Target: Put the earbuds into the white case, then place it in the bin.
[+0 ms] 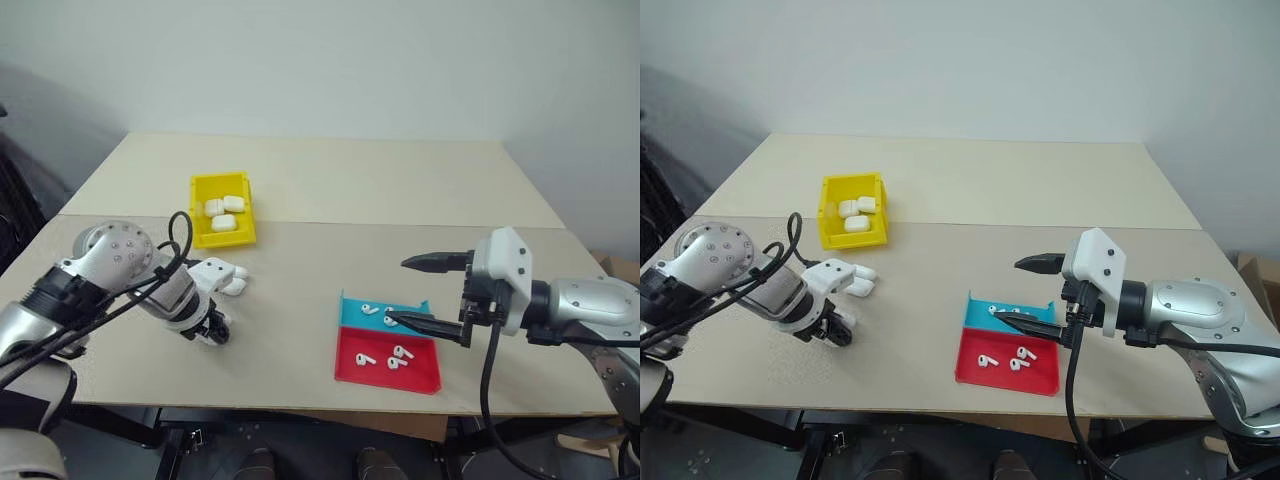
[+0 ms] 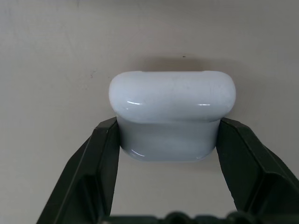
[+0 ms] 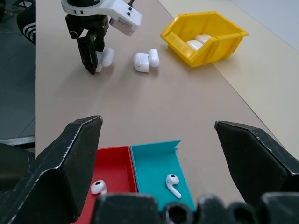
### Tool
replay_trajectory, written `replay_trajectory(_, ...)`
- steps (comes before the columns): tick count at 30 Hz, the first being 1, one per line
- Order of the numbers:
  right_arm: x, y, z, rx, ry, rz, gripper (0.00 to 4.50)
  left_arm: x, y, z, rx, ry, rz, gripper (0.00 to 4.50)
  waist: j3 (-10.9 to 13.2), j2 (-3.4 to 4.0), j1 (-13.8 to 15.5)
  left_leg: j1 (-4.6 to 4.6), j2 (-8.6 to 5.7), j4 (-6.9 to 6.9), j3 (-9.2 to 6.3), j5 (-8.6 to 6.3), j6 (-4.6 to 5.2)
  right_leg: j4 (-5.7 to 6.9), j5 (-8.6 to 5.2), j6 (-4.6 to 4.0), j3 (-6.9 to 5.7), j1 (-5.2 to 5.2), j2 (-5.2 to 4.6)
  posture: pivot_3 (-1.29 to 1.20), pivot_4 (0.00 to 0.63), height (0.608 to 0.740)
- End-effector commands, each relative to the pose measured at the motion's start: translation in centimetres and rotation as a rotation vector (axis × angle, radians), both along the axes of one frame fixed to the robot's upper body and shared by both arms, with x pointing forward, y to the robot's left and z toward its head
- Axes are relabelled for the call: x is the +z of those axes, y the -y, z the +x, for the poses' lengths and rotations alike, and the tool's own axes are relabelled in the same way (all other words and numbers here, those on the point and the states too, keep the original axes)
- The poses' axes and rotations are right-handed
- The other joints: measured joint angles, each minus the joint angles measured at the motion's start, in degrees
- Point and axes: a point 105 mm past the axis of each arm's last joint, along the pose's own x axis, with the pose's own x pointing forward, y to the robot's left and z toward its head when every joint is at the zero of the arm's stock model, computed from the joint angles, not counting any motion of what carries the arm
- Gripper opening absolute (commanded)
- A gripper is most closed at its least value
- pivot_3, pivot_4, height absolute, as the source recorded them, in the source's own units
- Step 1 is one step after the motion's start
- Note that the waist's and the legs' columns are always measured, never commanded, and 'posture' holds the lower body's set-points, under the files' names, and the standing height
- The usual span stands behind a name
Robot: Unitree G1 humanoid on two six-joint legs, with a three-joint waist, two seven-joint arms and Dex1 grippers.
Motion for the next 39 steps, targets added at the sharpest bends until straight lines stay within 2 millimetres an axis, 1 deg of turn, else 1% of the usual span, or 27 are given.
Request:
replay_trajectory(1,0.6,-0.4,-0.5,0.028,0.052,-0.003,4.50,-0.2,-0.7,0.0,0.019,0.017,0.028,2.78,0.0,0.00,0.0,0.00,0.00,0.00,0.00,0.00,0.00,0.00,0.00,0.00,0.00,0.01,0.00,0.00,0.150,0.740)
replay_trajectory(3,0.6,-0.4,-0.6,0.027,0.050,-0.002,4.50,0.1,-1.2,-0.1,0.033,0.045,0.028,2.78,0.0,0.02,-0.1,0.01,-0.01,0.00,0.00,0.00,0.00,0.00,0.00,0.01,0.01,0.01,-0.01,0.00,0.150,0.740)
replay_trajectory(4,0.6,-0.4,-0.6,0.028,0.050,-0.002,4.50,0.9,-1.5,-0.1,0.035,0.100,0.019,2.78,0.0,0.02,-0.2,0.02,-0.01,0.00,0.00,0.00,0.00,0.00,0.00,0.01,0.01,0.02,-0.02,0.00,0.150,0.740)
replay_trajectory(5,0.5,-0.4,-0.6,0.028,0.049,-0.002,4.50,1.9,-1.6,-0.1,0.027,0.172,0.002,2.78,0.0,0.02,-0.4,0.02,-0.01,0.00,-0.01,0.00,0.00,0.01,0.01,0.01,0.01,0.00,-0.02,0.00,0.150,0.740)
replay_trajectory(8,0.4,-0.2,-0.5,0.026,0.044,-0.005,4.50,6.0,-1.8,-1.5,-0.073,0.409,-0.051,2.78,0.0,-0.07,-1.5,-0.08,0.02,-0.06,-0.01,0.02,-0.04,0.01,0.01,-0.01,0.02,-0.11,-0.01,0.00,0.150,0.740)
replay_trajectory(10,0.3,0.0,-0.4,0.032,0.035,-0.009,4.50,7.9,-2.4,-2.5,-0.120,0.492,-0.080,2.78,0.1,-0.10,-1.6,-0.16,0.03,-0.11,0.01,0.03,-0.08,-0.05,0.02,-0.01,0.02,-0.19,-0.01,0.00,0.150,0.740)
replay_trajectory(12,0.2,0.1,-0.4,0.049,0.029,-0.027,4.50,10.0,-1.8,-2.4,-0.219,0.704,-0.165,2.78,0.0,0.09,-1.5,-0.10,-0.01,-0.11,0.04,-0.01,-0.18,-0.13,0.01,-0.01,-0.03,-0.13,-0.09,0.00,0.150,0.740)
replay_trajectory(14,0.0,-0.2,-0.3,0.071,0.021,-0.070,4.50,11.4,-0.8,-2.4,-0.313,0.892,-0.267,2.78,-0.1,0.26,-0.9,0.04,-0.09,-0.15,0.14,0.00,-0.19,-0.15,0.01,-0.02,-0.01,0.01,-0.21,0.00,0.150,0.740)
replay_trajectory(15,-0.1,-0.4,-0.2,0.078,0.018,-0.092,4.50,11.7,-0.5,-2.4,-0.342,0.948,-0.310,2.78,-0.2,0.36,-0.6,0.04,-0.08,-0.15,0.14,0.01,-0.21,-0.28,0.02,-0.04,0.00,0.00,-0.21,0.00,0.150,0.740)
replay_trajectory(16,-0.3,-0.8,0.0,0.084,0.005,-0.116,4.50,12.3,0.6,-2.5,-0.407,1.054,-0.408,2.78,-0.2,0.25,-0.2,0.06,-0.09,-0.15,0.17,0.04,-0.25,-0.28,0.03,-0.05,0.00,0.07,-0.23,0.00,0.150,0.740)
replay_trajectory(17,-0.5,-1.2,0.1,0.083,-0.016,-0.141,4.50,12.5,1.5,-2.7,-0.458,1.123,-0.496,2.78,-0.2,0.26,-0.1,0.06,-0.03,-0.14,0.16,0.06,-0.27,-0.31,0.04,-0.12,-0.02,0.06,-0.16,0.00,0.150,0.740)
replay_trajectory(18,-0.9,-1.5,0.2,0.084,-0.046,-0.170,4.50,12.4,2.6,-3.1,-0.522,1.119,-0.603,2.78,-0.2,0.24,0.0,0.06,0.00,-0.13,0.15,0.08,-0.29,-0.49,0.01,-0.41,-0.02,0.11,-0.13,0.00,0.150,0.740)
replay_trajectory(19,-1.1,-1.6,0.2,0.084,-0.067,-0.191,4.50,12.2,3.4,-3.4,-0.567,1.111,-0.674,2.78,-0.2,0.06,0.0,0.03,-0.01,-0.10,0.18,0.13,-0.32,-0.45,0.02,-0.42,0.02,0.10,-0.14,0.00,0.150,0.740)
replay_trajectory(21,-2.2,-2.3,0.0,0.082,-0.131,-0.271,4.50,12.0,5.1,-4.1,-0.728,1.055,-0.817,2.78,-0.2,-0.04,0.1,-0.05,0.03,-0.05,0.18,0.13,-0.31,-0.50,0.21,-0.19,0.02,0.10,-0.11,0.00,0.150,0.740)
replay_trajectory(23,-3.6,-3.1,-0.3,0.072,-0.190,-0.346,4.50,11.9,6.4,-4.3,-0.860,1.022,-0.908,2.78,-0.3,-0.03,0.1,-0.07,0.00,-0.04,0.18,0.12,-0.29,-0.56,0.30,0.01,0.03,0.09,-0.13,0.00,0.150,0.740)
replay_trajectory(24,-4.5,-3.4,-0.5,0.070,-0.209,-0.401,4.33,11.8,6.8,-4.2,-0.912,1.012,-0.934,2.78,-0.3,-0.04,0.1,-0.13,0.01,-0.04,0.18,0.12,-0.29,-0.56,0.30,0.02,0.02,0.04,-0.12,0.00,0.150,0.740)
replay_trajectory(26,-5.6,-3.8,-0.4,0.049,-0.206,-0.469,3.92,12.0,7.4,-4.5,-1.026,1.000,-0.996,2.78,-0.3,-0.03,0.0,-0.17,0.02,-0.04,0.18,0.05,-0.17,-0.54,0.28,0.08,0.05,0.00,-0.10,0.00,0.150,0.740)
replay_trajectory(28,-6.2,-4.0,0.2,0.007,-0.230,-0.502,3.22,12.0,7.6,-4.9,-1.124,0.994,-1.050,2.78,-0.3,-0.03,-0.4,-0.30,0.03,-0.02,0.17,0.02,-0.11,-0.52,0.28,0.08,0.04,-0.12,-0.09,0.00,0.150,0.740)
replay_trajectory(31,-6.8,-4.4,0.6,-0.029,-0.240,-0.553,2.14,11.6,7.8,-5.4,-1.268,0.912,-1.106,2.78,-0.3,-0.03,-0.8,-0.37,0.03,0.02,0.16,-0.01,-0.06,-0.46,0.28,0.09,0.04,-0.20,-0.07,0.00,0.150,0.740)
replay_trajectory(34,-7.4,-4.7,0.7,-0.054,-0.246,-0.590,2.14,11.2,7.7,-5.6,-1.339,0.868,-1.103,2.78,-0.3,-0.03,-0.9,-0.37,0.04,0.04,0.12,-0.01,-0.05,-0.45,0.27,0.10,0.00,-0.17,-0.07,0.00,0.150,0.740)
replay_trajectory(39,-8.5,-5.2,0.7,-0.061,-0.237,-0.638,2.14,10.8,7.9,-6.2,-1.378,0.855,-1.114,2.78,-0.3,-0.03,-1.2,-0.38,0.06,0.07,0.11,-0.02,-0.04,-0.44,0.26,0.12,-0.02,-0.16,-0.07,0.00,0.150,0.740)
